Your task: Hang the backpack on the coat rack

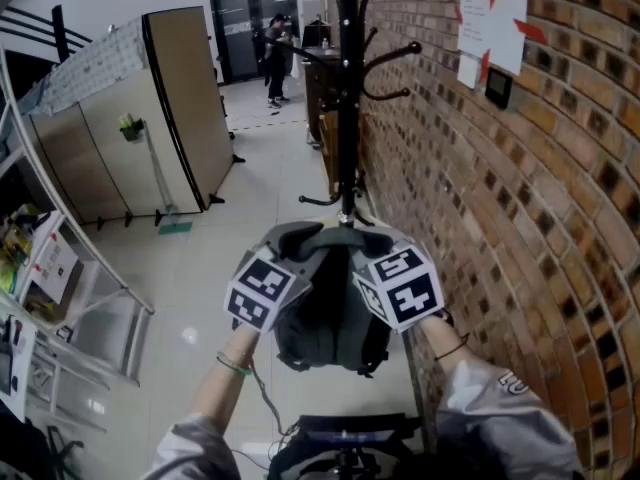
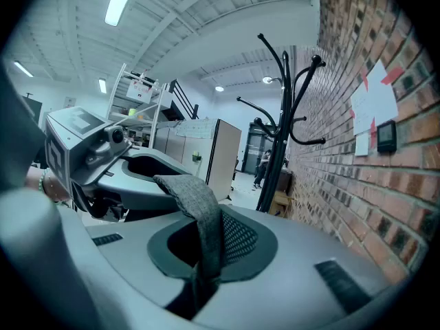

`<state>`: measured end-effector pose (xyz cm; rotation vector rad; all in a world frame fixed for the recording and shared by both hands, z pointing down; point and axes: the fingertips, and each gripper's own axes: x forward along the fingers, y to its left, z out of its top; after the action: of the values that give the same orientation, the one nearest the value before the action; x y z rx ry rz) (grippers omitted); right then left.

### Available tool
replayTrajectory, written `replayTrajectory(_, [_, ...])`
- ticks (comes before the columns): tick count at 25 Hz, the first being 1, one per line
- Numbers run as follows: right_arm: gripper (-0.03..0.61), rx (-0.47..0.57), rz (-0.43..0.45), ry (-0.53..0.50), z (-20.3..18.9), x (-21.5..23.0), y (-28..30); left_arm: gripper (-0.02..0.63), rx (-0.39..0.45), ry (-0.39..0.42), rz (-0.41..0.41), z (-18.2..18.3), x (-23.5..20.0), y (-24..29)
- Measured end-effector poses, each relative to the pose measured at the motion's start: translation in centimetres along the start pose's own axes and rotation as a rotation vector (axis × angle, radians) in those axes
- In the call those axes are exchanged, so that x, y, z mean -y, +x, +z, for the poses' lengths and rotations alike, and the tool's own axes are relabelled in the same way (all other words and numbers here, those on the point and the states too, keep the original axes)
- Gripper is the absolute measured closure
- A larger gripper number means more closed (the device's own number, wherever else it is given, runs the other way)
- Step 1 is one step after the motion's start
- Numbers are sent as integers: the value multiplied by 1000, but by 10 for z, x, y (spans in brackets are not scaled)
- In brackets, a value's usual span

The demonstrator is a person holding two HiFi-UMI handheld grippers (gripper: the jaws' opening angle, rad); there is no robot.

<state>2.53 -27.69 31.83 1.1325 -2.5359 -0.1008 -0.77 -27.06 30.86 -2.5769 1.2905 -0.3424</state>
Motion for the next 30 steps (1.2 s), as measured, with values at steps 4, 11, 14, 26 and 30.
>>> replayTrajectory(4, [548, 28, -14, -5, 38, 16, 16, 520, 23, 36, -5, 24, -34, 12])
replayTrajectory(11, [548, 90, -89, -2, 104, 46, 42, 522, 74, 80, -59, 67, -92, 33])
replayTrajectory(14, [549, 102, -128, -2, 127, 58, 52, 528, 96, 121, -84, 84, -112, 42])
replayTrajectory(26, [548, 44, -260, 50, 163, 98, 100, 531, 71, 271, -178, 100, -175, 89])
replayTrajectory(30, [548, 36, -289, 61, 168, 105, 112, 531, 86, 273, -190, 99, -190, 100])
